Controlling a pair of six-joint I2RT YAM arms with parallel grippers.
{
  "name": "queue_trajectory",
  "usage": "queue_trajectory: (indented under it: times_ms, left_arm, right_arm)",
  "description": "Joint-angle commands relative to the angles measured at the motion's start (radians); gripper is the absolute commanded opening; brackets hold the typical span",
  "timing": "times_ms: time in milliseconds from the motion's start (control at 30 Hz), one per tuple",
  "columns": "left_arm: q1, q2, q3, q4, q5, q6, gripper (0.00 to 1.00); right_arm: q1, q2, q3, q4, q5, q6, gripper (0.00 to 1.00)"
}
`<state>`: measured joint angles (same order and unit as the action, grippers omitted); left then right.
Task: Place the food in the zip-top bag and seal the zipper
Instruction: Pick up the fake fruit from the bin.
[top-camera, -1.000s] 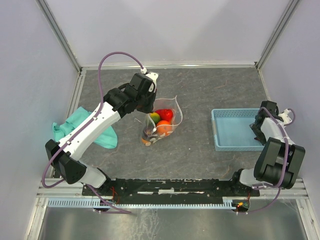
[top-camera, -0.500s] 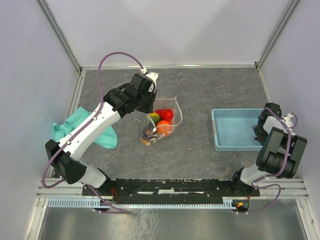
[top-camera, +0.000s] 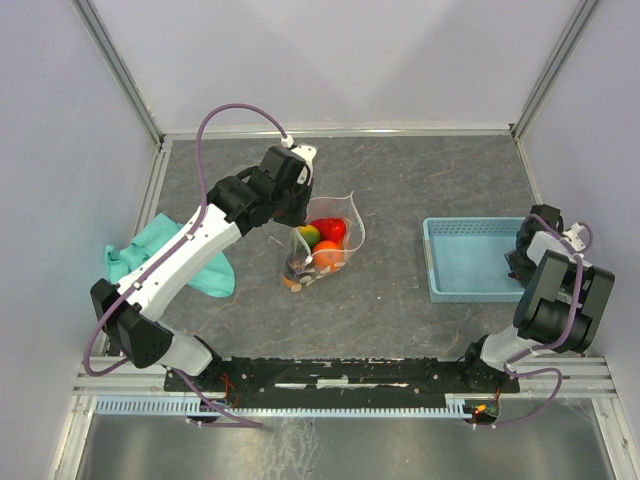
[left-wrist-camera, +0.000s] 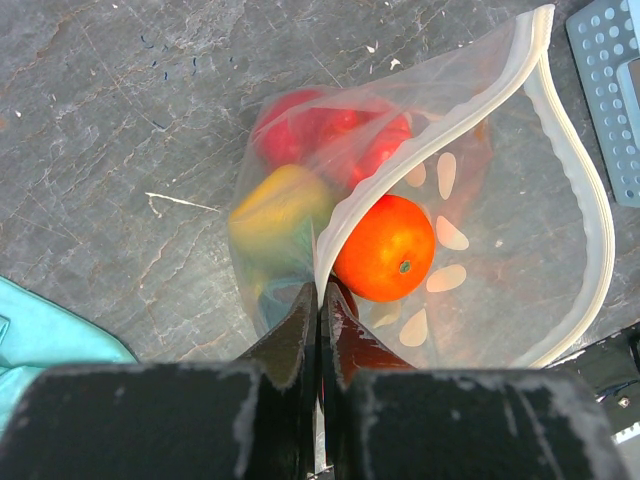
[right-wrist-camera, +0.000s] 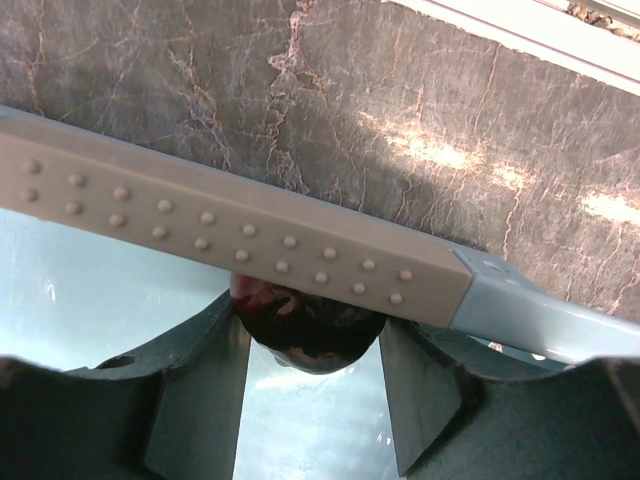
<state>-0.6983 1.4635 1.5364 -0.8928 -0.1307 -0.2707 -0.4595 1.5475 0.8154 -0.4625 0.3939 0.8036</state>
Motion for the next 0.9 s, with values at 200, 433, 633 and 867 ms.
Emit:
queue_trajectory:
  times_ms: [200,433,633,867]
  left_arm:
    - [-0.002,-0.004,0.019,0.010,0.010,0.001,0.03]
    - [-0.003,-0.005,0.017,0.014,0.019,0.002,0.03]
    - [-0.003,0.003,0.027,0.014,0.024,0.008,0.03]
    - [-0.003,0.006,0.027,0.017,0.022,0.011,0.03]
  right_arm:
    - [0.018,-0.109,0.012,0.010,-0.062,-0.117,0.40]
    - [0.075,-0.194,0.017,-0.034,-0.090,-0.164,0.38]
    - [0.165,-0.295,0.057,-0.101,-0.138,-0.203,0.38]
    - [0.294,-0.404,0.137,-0.192,-0.190,-0.269,0.38]
